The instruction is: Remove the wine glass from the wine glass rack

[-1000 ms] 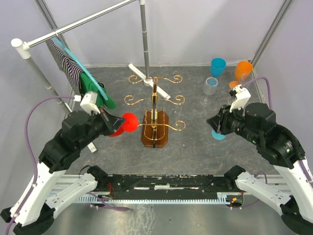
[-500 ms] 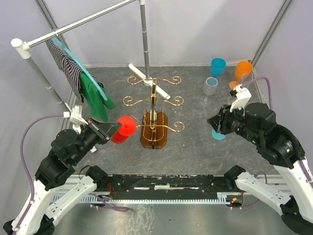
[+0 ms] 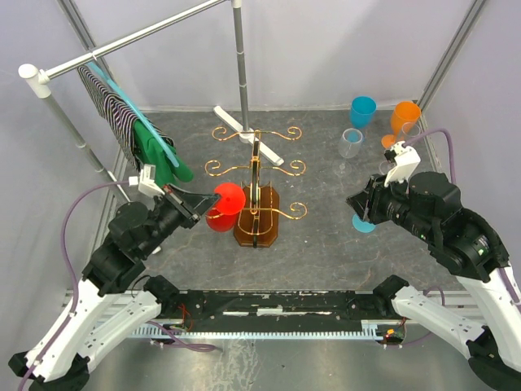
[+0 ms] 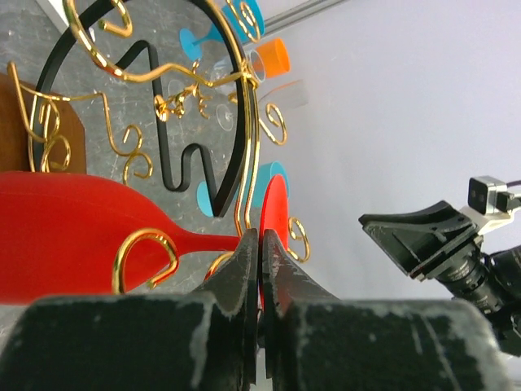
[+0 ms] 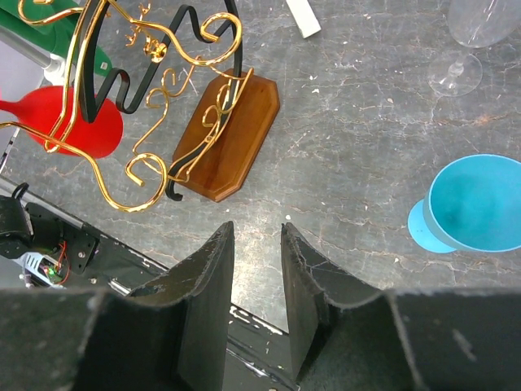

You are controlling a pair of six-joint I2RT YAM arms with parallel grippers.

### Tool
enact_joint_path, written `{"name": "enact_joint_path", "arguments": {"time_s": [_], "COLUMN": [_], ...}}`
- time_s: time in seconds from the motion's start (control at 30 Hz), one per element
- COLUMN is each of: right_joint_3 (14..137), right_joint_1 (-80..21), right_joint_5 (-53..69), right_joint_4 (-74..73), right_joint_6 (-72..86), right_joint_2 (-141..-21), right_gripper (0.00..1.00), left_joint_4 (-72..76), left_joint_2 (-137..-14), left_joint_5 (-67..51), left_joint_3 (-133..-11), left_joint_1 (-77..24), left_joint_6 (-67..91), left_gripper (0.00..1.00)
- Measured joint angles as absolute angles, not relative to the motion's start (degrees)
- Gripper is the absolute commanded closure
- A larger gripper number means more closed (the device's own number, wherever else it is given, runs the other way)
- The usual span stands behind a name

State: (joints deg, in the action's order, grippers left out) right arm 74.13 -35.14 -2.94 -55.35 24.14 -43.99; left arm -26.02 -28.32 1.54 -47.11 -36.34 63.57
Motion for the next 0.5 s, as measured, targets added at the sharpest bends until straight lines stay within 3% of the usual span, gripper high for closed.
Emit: {"name": "enact_joint_path", "arguments": {"time_s": [0.5], "right_joint_3": [74.1], "right_joint_1": [-35.1], "right_joint_5": [-0.9], "right_joint_4": [-54.2], "right_joint_6": [24.9], "right_joint_2": [-46.8], "right_gripper": [0.55], "left_joint_4": [-24.9], "left_joint_2": [-30.3], "left_joint_5": [15.0], "left_joint_3": [-57.3], "left_joint_1": [-36.3], "left_joint_6": [55.8], "left_gripper": [0.97]}}
